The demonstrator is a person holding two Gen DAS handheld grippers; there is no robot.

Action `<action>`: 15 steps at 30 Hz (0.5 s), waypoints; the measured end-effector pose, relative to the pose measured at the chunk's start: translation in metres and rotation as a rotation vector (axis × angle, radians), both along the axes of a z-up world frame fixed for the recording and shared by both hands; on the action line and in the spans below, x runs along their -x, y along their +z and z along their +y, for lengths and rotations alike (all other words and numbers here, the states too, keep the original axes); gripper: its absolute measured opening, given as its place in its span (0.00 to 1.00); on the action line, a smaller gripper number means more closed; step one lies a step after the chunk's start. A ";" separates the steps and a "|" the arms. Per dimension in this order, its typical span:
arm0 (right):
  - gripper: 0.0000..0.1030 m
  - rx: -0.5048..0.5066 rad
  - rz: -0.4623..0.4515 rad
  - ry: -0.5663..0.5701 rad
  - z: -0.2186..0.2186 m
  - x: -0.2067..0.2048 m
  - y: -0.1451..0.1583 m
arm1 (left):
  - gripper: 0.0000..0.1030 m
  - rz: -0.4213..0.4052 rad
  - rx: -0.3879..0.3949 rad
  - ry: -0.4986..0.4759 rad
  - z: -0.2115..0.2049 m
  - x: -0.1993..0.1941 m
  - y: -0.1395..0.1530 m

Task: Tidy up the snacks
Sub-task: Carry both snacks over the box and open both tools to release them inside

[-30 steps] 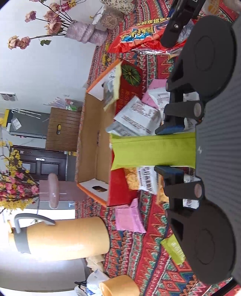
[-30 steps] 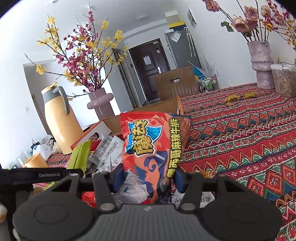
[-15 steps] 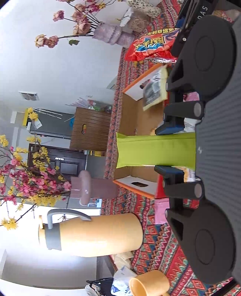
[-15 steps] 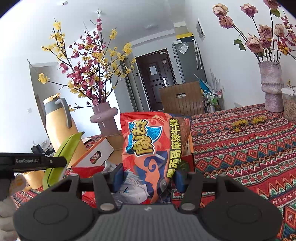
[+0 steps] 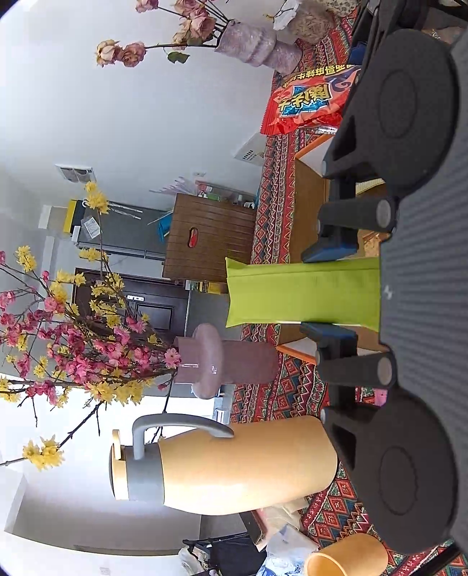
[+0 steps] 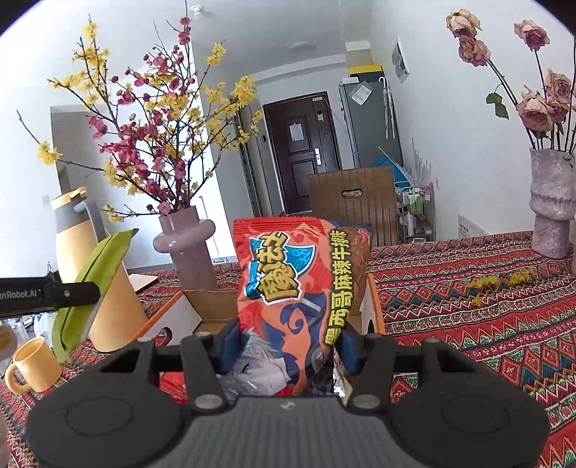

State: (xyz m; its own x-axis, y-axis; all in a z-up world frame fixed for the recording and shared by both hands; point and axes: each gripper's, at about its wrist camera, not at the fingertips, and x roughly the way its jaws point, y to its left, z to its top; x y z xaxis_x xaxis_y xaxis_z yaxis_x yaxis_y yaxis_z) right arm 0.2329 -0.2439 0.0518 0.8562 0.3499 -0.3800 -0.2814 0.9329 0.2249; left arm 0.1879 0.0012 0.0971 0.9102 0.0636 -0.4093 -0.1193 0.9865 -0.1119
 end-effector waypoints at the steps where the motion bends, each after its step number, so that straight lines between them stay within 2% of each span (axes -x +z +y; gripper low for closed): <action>1: 0.52 0.003 0.005 -0.001 0.002 -0.006 0.000 | 0.35 0.004 0.004 0.004 0.002 -0.007 -0.001; 8: 0.52 0.038 0.057 -0.015 0.027 -0.051 -0.014 | 0.35 0.043 0.020 0.056 0.018 -0.054 -0.025; 15: 0.52 0.058 0.054 -0.021 0.036 -0.062 -0.037 | 0.35 0.065 0.036 0.081 0.033 -0.073 -0.055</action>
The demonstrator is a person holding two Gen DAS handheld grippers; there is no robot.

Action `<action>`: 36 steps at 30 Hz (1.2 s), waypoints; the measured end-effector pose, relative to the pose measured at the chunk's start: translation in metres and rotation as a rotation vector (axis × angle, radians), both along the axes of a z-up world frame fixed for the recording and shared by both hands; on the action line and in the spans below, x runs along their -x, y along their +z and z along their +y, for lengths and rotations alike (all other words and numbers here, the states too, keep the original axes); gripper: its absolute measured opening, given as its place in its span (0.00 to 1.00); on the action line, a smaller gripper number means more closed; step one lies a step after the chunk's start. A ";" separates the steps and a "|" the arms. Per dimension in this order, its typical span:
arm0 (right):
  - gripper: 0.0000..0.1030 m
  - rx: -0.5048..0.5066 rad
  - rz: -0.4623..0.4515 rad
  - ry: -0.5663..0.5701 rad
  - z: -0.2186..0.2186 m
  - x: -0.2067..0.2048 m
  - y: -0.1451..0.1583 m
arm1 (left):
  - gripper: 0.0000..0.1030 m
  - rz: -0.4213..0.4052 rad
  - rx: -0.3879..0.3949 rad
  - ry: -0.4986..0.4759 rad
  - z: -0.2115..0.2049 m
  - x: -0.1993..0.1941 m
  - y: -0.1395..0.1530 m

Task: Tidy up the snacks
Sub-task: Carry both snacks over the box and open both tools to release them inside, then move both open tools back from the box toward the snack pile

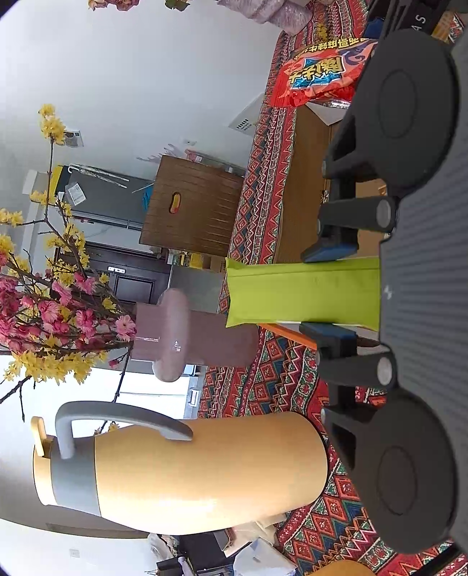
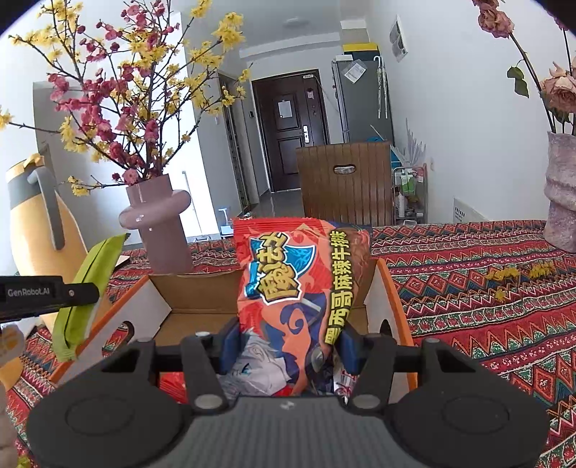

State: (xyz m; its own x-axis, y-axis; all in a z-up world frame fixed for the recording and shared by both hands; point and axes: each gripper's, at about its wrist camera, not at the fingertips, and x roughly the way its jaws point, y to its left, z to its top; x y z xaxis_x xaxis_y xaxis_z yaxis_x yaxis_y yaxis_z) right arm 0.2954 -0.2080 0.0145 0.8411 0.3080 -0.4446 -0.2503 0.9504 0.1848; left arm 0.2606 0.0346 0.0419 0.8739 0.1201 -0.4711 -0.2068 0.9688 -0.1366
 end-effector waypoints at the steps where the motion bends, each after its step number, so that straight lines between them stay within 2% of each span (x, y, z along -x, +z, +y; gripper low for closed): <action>1: 0.52 0.002 0.001 0.004 0.001 0.000 -0.001 | 0.35 0.004 -0.002 -0.002 0.001 -0.001 -0.002; 7: 0.53 0.001 0.019 0.007 0.001 -0.004 -0.005 | 0.35 0.025 -0.010 -0.021 -0.001 -0.004 -0.008; 11: 0.58 0.000 0.016 -0.001 0.000 -0.001 -0.005 | 0.35 0.010 -0.019 -0.025 -0.003 0.002 -0.006; 12: 0.60 -0.006 0.011 -0.004 -0.001 0.000 -0.004 | 0.39 -0.003 -0.016 -0.028 -0.003 0.004 -0.004; 14: 0.81 -0.027 -0.007 -0.015 -0.006 0.004 -0.001 | 0.51 -0.029 -0.017 -0.022 -0.003 0.010 0.000; 16: 0.92 -0.039 -0.031 -0.028 -0.009 0.008 0.002 | 0.78 -0.052 -0.026 -0.005 -0.003 0.014 0.003; 17: 0.98 -0.047 -0.038 -0.033 -0.011 0.010 0.004 | 0.83 -0.063 -0.032 0.009 -0.003 0.016 0.004; 19: 1.00 -0.064 -0.054 -0.041 -0.015 0.014 0.006 | 1.00 -0.083 -0.041 0.034 -0.004 0.020 0.006; 36: 1.00 -0.053 -0.070 -0.053 -0.016 0.019 0.006 | 1.00 -0.103 -0.041 0.042 -0.006 0.025 0.013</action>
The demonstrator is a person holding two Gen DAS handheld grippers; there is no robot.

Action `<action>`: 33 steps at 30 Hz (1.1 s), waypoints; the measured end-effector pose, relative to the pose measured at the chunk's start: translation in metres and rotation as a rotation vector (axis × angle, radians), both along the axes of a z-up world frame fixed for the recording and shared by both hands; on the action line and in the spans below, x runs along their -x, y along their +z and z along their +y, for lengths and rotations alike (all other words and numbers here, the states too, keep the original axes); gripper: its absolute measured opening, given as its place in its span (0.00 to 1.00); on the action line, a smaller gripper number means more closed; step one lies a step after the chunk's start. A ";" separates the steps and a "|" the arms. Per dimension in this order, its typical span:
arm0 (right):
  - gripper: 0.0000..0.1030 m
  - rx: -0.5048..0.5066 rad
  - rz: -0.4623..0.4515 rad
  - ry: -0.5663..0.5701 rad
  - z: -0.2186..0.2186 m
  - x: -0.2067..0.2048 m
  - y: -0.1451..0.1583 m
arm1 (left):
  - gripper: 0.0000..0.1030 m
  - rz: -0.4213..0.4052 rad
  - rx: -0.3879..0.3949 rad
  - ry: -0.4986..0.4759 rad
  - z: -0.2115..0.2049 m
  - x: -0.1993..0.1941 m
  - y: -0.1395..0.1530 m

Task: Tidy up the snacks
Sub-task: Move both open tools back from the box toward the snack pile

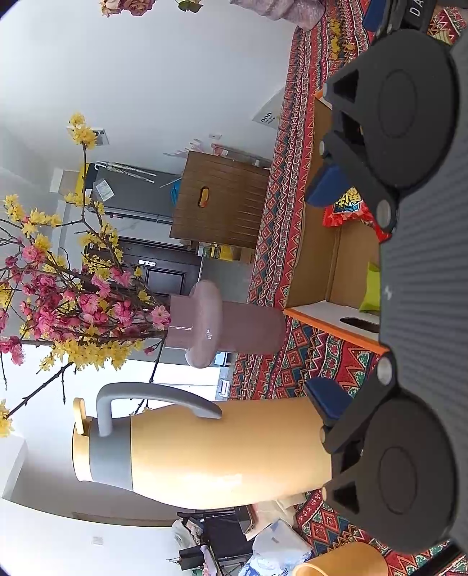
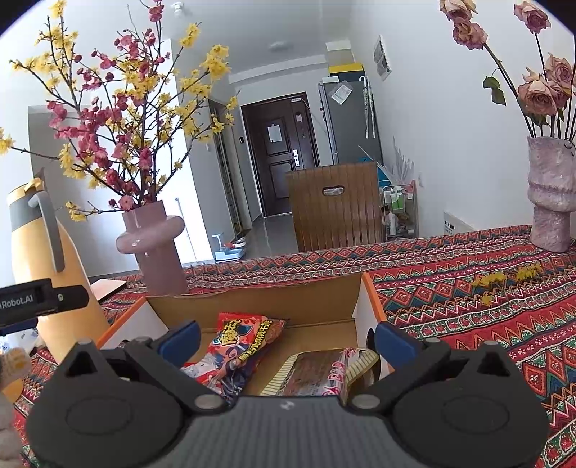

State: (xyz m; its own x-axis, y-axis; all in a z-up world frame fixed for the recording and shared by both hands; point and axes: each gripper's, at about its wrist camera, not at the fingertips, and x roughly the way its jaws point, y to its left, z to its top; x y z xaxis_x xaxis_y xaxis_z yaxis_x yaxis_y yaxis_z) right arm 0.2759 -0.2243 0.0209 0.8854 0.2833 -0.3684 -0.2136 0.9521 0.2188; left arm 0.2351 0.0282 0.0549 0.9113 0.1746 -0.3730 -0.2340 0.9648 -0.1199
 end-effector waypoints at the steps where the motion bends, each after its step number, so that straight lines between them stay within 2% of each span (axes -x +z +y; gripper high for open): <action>1: 1.00 -0.001 -0.004 0.001 0.000 0.001 0.001 | 1.00 -0.003 -0.003 0.001 -0.001 0.002 0.003; 15: 1.00 0.020 -0.079 0.044 0.000 0.038 0.035 | 1.00 -0.015 -0.019 0.010 0.002 0.042 0.024; 24: 1.00 0.049 -0.068 0.036 -0.010 0.074 0.033 | 1.00 0.025 -0.023 0.009 0.010 0.073 0.009; 33: 1.00 0.072 -0.005 0.020 -0.024 0.104 0.011 | 1.00 0.075 -0.055 0.001 0.014 0.099 -0.019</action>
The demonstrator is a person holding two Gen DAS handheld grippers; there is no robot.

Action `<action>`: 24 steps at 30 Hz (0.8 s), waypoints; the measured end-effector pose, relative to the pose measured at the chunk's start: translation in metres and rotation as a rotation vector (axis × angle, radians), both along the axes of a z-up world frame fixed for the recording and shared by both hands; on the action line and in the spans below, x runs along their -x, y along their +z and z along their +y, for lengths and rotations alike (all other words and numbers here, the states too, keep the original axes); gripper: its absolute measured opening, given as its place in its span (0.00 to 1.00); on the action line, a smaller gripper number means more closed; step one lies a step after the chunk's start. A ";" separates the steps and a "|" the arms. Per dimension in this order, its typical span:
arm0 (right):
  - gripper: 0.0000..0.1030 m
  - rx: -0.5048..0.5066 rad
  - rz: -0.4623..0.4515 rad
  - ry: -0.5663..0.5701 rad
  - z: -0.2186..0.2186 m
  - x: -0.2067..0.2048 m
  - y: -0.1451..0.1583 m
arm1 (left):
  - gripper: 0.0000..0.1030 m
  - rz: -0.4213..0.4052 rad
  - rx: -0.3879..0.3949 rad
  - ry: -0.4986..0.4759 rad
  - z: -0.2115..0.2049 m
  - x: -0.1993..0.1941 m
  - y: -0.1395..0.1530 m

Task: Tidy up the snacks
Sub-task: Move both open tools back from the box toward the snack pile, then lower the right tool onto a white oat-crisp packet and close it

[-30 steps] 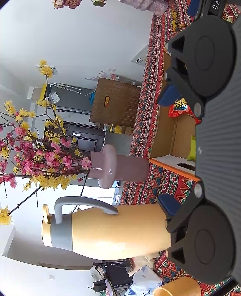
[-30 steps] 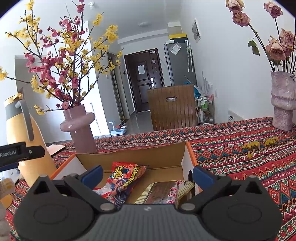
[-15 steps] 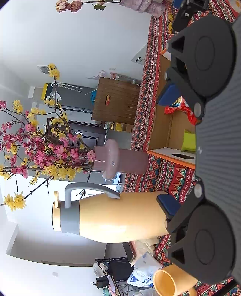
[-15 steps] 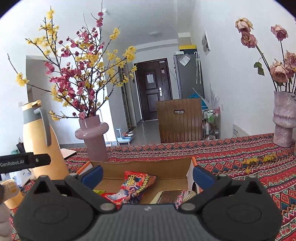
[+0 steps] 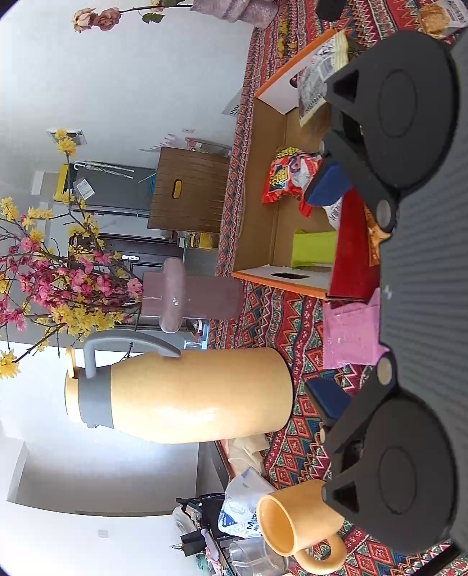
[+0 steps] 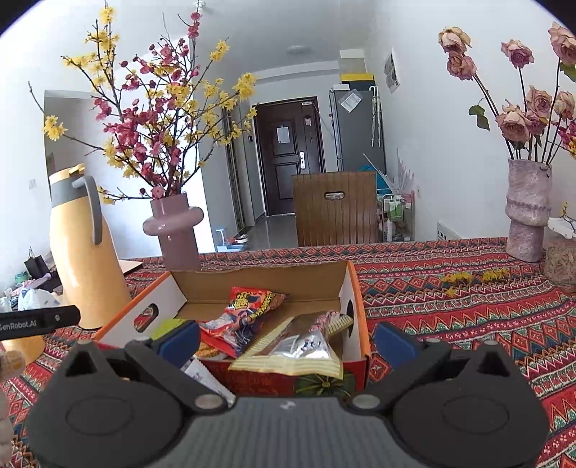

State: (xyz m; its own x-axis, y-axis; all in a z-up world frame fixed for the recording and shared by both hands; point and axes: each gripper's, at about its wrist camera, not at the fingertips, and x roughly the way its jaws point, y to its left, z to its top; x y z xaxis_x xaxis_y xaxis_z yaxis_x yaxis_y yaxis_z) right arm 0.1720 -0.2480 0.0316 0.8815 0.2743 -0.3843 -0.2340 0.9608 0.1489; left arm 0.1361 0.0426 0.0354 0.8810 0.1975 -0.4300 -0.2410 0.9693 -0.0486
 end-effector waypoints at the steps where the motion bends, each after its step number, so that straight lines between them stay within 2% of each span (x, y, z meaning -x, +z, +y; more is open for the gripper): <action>1: 1.00 0.003 0.007 -0.001 -0.001 0.003 -0.003 | 1.00 0.005 -0.001 -0.003 0.001 0.002 -0.004; 7: 1.00 0.020 0.065 -0.013 -0.011 0.015 -0.024 | 1.00 0.035 -0.001 -0.026 0.004 0.020 -0.027; 16: 1.00 0.014 0.138 -0.049 -0.029 0.026 -0.051 | 1.00 0.019 -0.033 -0.028 0.006 0.036 -0.053; 24: 1.00 -0.038 0.160 -0.075 -0.037 0.035 -0.062 | 1.00 0.010 -0.030 -0.031 0.006 0.037 -0.058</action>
